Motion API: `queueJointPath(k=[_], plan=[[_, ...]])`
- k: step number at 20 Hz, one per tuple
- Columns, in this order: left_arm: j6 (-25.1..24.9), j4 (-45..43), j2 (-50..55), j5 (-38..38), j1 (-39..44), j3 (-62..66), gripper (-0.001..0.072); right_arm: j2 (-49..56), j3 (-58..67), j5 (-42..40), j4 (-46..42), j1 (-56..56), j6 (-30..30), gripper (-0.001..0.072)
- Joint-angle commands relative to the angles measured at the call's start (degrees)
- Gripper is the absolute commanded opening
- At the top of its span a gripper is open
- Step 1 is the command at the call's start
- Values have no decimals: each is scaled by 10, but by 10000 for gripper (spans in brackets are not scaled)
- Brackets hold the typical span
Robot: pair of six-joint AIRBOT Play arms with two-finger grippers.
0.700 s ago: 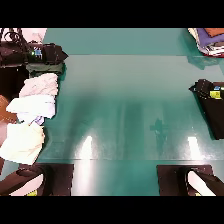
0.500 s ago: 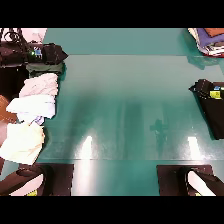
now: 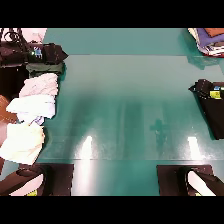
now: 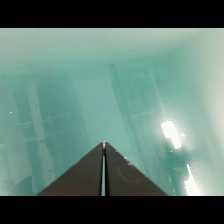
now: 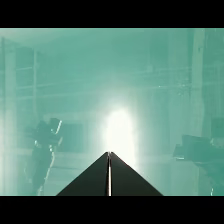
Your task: Fold the shirts.
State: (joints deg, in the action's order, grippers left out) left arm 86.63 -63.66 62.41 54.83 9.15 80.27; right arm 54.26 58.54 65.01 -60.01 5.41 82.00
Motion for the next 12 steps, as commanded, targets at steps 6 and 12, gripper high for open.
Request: queueJointPath(k=[6, 12], plan=[[30, -248, 23, -88, -14, 0, 645, 0, 0, 1, 1, -1, 0, 15], [50, -298, 184, -175, -122, 0, 645, 0, 0, 5, 5, -1, 0, 15]])
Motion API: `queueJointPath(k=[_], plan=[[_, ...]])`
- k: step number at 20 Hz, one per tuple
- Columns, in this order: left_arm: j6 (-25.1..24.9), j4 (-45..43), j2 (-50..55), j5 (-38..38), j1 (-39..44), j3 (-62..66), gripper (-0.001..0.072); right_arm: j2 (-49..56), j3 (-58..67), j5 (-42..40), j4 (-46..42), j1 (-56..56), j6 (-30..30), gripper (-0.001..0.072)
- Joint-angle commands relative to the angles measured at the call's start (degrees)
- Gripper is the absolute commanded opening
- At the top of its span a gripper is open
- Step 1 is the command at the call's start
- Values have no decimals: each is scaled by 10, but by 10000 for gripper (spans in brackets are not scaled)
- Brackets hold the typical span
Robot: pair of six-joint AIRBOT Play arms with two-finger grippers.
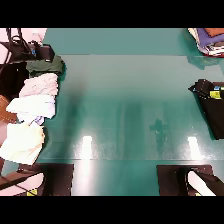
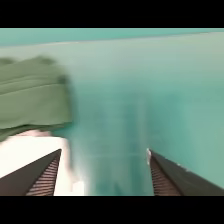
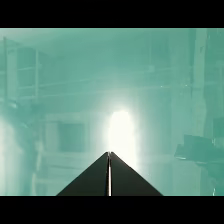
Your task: Fold the shirts.
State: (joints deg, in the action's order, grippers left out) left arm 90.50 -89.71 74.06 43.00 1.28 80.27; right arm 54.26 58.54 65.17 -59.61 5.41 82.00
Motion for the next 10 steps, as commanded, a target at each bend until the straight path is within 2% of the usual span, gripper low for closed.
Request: queueJointPath(k=[1, 4, 10], plan=[[11, -32, 98, -77, -56, 2, 645, 0, 0, 6, 1, -1, 0, 15], [10, -25, 186, -101, -71, 37, 645, 0, 0, 6, 1, -1, 0, 15], [-5, -25, 304, -85, -71, 145, 645, 0, 0, 27, 1, -1, 0, 15]])
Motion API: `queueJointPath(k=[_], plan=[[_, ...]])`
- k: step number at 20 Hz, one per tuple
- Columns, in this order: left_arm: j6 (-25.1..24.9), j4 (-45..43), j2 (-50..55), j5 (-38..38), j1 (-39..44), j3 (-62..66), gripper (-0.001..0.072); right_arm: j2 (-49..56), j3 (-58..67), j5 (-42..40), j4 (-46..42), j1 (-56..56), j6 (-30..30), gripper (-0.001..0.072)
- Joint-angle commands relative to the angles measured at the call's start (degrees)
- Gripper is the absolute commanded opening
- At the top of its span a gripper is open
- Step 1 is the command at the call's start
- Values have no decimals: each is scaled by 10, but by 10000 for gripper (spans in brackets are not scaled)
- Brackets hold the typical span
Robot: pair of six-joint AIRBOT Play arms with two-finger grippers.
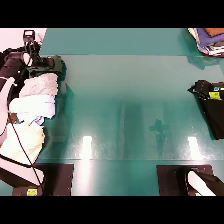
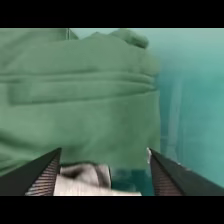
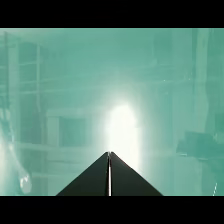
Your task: Fold the shirts.
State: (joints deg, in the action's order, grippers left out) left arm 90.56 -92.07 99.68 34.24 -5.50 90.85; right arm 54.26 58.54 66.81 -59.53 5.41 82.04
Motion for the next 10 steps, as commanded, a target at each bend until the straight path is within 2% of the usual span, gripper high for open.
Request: queueJointPath(k=[1, 5, 6, 7, 8, 9, 10], plan=[[-6, -1, 51, 1, -4, 39, 644, 0, 0, 9, 0, -1, 0, 15], [-6, -1, 69, -1, -4, 39, 643, 0, 0, 6, 0, -1, 0, 15], [-6, -1, 69, -2, -4, 39, 570, 0, 0, 6, 0, -1, 0, 15], [-6, -1, 68, -1, -4, 39, 287, 0, 0, 6, 0, -1, 0, 15], [-6, -1, 67, 1, -4, 39, 97, 0, 0, 6, 0, -1, 0, 15], [-6, -2, 65, 6, -4, 39, 54, 0, 0, 6, 0, -1, 0, 15], [-5, -2, 63, 14, -4, 39, 54, 0, 0, 5, 0, -1, 0, 15]])
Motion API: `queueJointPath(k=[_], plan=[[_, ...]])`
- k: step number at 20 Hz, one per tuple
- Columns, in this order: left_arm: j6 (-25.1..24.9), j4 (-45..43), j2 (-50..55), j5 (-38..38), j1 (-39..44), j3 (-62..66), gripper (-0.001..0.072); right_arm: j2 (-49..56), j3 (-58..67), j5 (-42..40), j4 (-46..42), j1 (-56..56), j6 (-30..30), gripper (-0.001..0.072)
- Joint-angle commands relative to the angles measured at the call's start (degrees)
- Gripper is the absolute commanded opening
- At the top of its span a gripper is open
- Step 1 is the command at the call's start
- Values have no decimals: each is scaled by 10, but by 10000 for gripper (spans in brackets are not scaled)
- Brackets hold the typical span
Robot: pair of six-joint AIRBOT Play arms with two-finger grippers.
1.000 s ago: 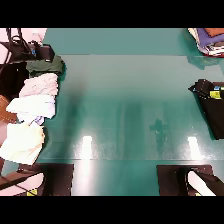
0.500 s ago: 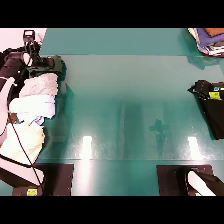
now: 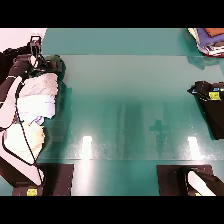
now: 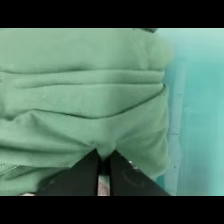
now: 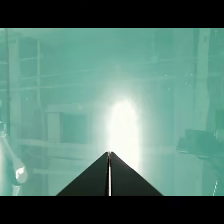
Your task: Fold the shirts.
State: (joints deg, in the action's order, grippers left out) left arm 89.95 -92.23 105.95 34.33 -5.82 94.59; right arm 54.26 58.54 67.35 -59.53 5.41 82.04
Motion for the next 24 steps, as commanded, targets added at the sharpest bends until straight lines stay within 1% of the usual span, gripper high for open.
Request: queueJointPath(k=[1, 4, 7, 8, 10, 11, 13, 15, 17, 18, 20, 22, 23, 24], plan=[[1, 0, -4, 28, 0, 4, 24, 0, 0, -3, 0, -1, 0, 16], [0, 0, -40, 87, 0, 49, 23, 0, 2, -20, 5, -1, 0, 15], [-1, 2, -124, 161, 0, 134, 23, 0, 44, -30, 30, -1, 0, 15], [-14, 7, -158, 192, 0, 161, 23, 0, 69, -33, 31, -1, 0, 15], [-56, 26, -231, 258, 5, 212, 23, 0, 122, -34, 30, -1, 0, 15], [-68, 26, -267, 285, 14, 225, 23, 0, 147, -34, 30, -1, 0, 15], [-70, 26, -333, 336, 45, 225, 22, 0, 192, -33, 30, -1, 0, 16], [-69, 26, -366, 391, 108, 211, 22, 0, 227, -31, 30, -1, 0, 15], [-47, 27, -373, 450, 197, 172, 22, 0, 254, -20, 30, -1, 0, 15], [-42, 28, -372, 462, 242, 140, 22, 0, 263, -11, 30, -1, 0, 16], [-28, 34, -366, 458, 337, 58, 24, 0, 276, 9, 30, -1, 0, 15], [-29, 72, -355, 429, 419, -30, 24, -2, 276, 24, 30, -1, 0, 15], [-30, 105, -349, 401, 453, -73, 46, -3, 276, 32, 30, -1, 0, 15], [-30, 132, -343, 367, 479, -108, 295, -4, 276, 38, 30, -1, 0, 15]])
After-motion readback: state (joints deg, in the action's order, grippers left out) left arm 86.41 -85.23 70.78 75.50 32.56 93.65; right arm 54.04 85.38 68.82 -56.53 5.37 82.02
